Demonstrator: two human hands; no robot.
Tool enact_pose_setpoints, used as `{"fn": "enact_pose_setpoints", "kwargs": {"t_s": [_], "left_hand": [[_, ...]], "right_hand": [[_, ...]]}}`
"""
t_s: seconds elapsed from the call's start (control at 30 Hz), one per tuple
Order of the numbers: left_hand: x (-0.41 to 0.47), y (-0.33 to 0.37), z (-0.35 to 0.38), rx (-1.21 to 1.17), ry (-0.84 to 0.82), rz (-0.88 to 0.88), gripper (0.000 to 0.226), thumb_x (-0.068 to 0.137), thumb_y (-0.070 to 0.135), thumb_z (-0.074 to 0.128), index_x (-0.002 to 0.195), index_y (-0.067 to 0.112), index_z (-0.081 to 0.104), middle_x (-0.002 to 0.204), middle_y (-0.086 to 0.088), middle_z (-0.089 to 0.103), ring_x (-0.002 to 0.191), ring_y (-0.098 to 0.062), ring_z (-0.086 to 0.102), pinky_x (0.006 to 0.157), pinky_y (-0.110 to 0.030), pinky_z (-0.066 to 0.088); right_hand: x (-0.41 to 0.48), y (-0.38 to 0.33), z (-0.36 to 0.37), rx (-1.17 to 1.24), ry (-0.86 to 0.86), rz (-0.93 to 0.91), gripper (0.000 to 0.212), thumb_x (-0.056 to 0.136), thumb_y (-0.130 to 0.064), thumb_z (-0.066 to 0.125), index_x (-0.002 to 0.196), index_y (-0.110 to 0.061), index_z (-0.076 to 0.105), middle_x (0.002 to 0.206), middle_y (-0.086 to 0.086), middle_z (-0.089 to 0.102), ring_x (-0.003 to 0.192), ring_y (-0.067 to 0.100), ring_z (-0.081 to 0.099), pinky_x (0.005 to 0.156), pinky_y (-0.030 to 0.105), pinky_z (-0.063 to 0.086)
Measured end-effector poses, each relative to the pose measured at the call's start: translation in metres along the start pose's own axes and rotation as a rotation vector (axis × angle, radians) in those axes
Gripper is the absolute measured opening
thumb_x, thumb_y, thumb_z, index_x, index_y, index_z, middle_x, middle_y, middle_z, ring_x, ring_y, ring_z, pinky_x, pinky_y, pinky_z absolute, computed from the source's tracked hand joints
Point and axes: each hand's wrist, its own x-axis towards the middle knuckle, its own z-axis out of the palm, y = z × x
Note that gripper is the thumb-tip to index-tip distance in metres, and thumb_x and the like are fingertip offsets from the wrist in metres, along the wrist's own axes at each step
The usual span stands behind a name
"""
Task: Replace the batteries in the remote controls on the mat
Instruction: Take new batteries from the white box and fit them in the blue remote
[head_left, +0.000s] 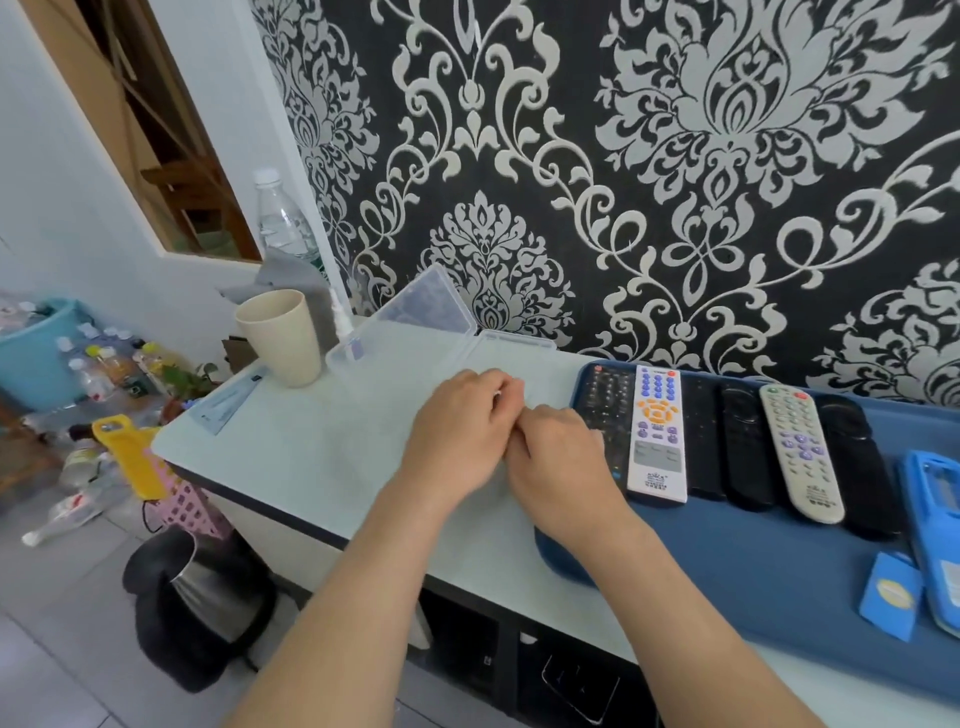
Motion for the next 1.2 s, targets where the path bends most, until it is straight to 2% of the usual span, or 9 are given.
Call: {"fn": "enact_pose_setpoints", "kwargs": {"t_s": [0.1, 0.2, 0.37, 0.47, 0.63, 0.77, 0.87, 1.07, 1.2], "left_hand": [[0.003, -0.004, -0.006, -0.215, 0.021, -0.067, 0.028, 0.100, 0.025, 0.038, 0.111, 0.022, 0.064, 0.103, 0.005, 0.070, 0.098, -0.014, 0.061, 0.088, -0.027, 0.044], [0.000, -0.007, -0.015, -0.319, 0.111, -0.113, 0.023, 0.094, 0.016, 0.051, 0.106, 0.025, 0.068, 0.096, 0.011, 0.073, 0.094, -0.006, 0.064, 0.089, -0.021, 0.045], [-0.016, -0.022, -0.034, -0.148, -0.211, -0.013, 0.006, 0.081, 0.028, 0.070, 0.081, 0.031, 0.075, 0.078, 0.018, 0.071, 0.074, 0.008, 0.062, 0.073, -0.013, 0.046], [-0.020, -0.019, -0.036, -0.121, -0.218, 0.022, 0.001, 0.078, 0.030, 0.074, 0.077, 0.030, 0.075, 0.071, 0.019, 0.070, 0.067, 0.009, 0.058, 0.061, -0.005, 0.039], [-0.018, -0.015, -0.033, -0.179, -0.093, -0.016, 0.008, 0.080, 0.024, 0.072, 0.073, 0.029, 0.071, 0.072, 0.016, 0.069, 0.070, 0.003, 0.061, 0.071, -0.016, 0.047], [-0.017, 0.006, -0.029, -0.178, 0.115, 0.015, 0.012, 0.085, 0.020, 0.065, 0.081, 0.028, 0.072, 0.067, 0.019, 0.062, 0.064, -0.003, 0.058, 0.070, -0.021, 0.045], [-0.020, 0.036, -0.020, -0.190, 0.089, 0.093, 0.013, 0.087, 0.021, 0.062, 0.089, 0.027, 0.073, 0.074, 0.015, 0.066, 0.060, -0.001, 0.054, 0.072, -0.024, 0.047], [-0.040, 0.111, 0.038, -0.020, -0.274, 0.467, 0.022, 0.089, 0.025, 0.056, 0.106, 0.026, 0.070, 0.108, 0.004, 0.067, 0.104, -0.020, 0.056, 0.089, -0.038, 0.048], [-0.051, 0.159, 0.082, -0.075, -0.367, 0.634, 0.039, 0.091, 0.040, 0.055, 0.126, 0.022, 0.060, 0.125, 0.001, 0.056, 0.117, -0.022, 0.045, 0.097, -0.040, 0.043]], "right_hand": [[0.002, 0.002, -0.001, -0.013, 0.009, -0.031, 0.027, 0.101, -0.023, 0.034, 0.100, -0.014, 0.059, 0.096, 0.007, 0.064, 0.096, 0.033, 0.052, 0.083, 0.046, 0.041], [0.002, 0.004, -0.002, -0.029, 0.003, -0.029, 0.026, 0.101, -0.024, 0.034, 0.101, -0.016, 0.058, 0.097, 0.006, 0.065, 0.100, 0.033, 0.050, 0.086, 0.046, 0.040], [0.002, 0.009, -0.005, -0.022, -0.045, -0.031, 0.034, 0.098, -0.018, 0.037, 0.124, -0.017, 0.058, 0.116, 0.005, 0.067, 0.115, 0.032, 0.048, 0.093, 0.044, 0.035], [0.000, 0.010, -0.006, -0.006, -0.033, -0.051, 0.046, 0.098, -0.017, 0.039, 0.143, -0.024, 0.046, 0.124, 0.004, 0.064, 0.119, 0.029, 0.047, 0.097, 0.045, 0.033], [-0.005, 0.029, -0.030, 0.092, 0.083, -0.001, 0.047, 0.094, -0.011, 0.044, 0.139, -0.021, 0.053, 0.089, 0.000, 0.059, 0.105, 0.032, 0.054, 0.093, 0.048, 0.045], [-0.015, 0.055, -0.064, 0.107, 0.131, 0.144, 0.045, 0.091, -0.008, 0.049, 0.132, -0.021, 0.060, 0.106, 0.002, 0.067, 0.105, 0.026, 0.058, 0.092, 0.043, 0.048], [-0.027, 0.070, -0.087, 0.060, 0.127, 0.229, 0.044, 0.091, -0.012, 0.052, 0.134, -0.021, 0.058, 0.122, 0.005, 0.063, 0.116, 0.025, 0.055, 0.096, 0.042, 0.046], [-0.057, 0.114, -0.135, -0.214, 0.142, 0.538, 0.048, 0.089, -0.025, 0.054, 0.137, -0.034, 0.051, 0.139, 0.002, 0.050, 0.134, 0.028, 0.033, 0.100, 0.052, 0.031], [-0.071, 0.146, -0.159, -0.175, 0.386, 0.574, 0.051, 0.088, -0.020, 0.055, 0.138, -0.028, 0.052, 0.143, 0.003, 0.050, 0.139, 0.027, 0.033, 0.108, 0.054, 0.030]]}}
